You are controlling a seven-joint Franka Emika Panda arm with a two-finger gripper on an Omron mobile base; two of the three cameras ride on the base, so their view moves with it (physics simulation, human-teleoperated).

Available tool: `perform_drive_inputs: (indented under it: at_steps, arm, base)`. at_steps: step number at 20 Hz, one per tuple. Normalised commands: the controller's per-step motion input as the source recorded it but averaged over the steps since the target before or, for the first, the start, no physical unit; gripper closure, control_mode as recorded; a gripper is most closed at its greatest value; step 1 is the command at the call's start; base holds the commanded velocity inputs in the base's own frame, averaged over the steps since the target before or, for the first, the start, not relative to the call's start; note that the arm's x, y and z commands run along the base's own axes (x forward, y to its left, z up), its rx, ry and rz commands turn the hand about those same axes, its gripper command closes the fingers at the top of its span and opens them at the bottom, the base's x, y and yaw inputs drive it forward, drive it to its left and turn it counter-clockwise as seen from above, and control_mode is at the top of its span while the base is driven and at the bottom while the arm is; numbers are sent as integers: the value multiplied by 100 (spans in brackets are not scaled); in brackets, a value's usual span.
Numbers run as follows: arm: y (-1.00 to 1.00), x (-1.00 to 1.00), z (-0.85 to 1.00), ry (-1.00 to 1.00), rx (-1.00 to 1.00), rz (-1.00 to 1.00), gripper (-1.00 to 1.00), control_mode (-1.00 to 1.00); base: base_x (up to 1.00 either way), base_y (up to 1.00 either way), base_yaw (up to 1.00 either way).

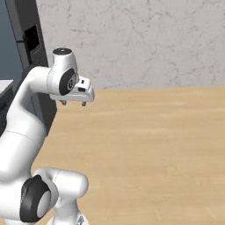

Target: Navigate to the fridge.

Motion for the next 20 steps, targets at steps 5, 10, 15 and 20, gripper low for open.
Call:
perform_drive_inputs:
  at_steps: [5,10,15,20]
  arm:
    - [0,0,0,0,0,0,-100,100]
    - [0,0,0,0,0,0,-100,100]
    - [0,0,0,0,0,0,-100,100]
    - [0,0,0,0,0,0,-100,100]
  base:
    - [100,-35,11]
    - [100,-15,19]
    - [100,0,22]
    - [100,0,26]
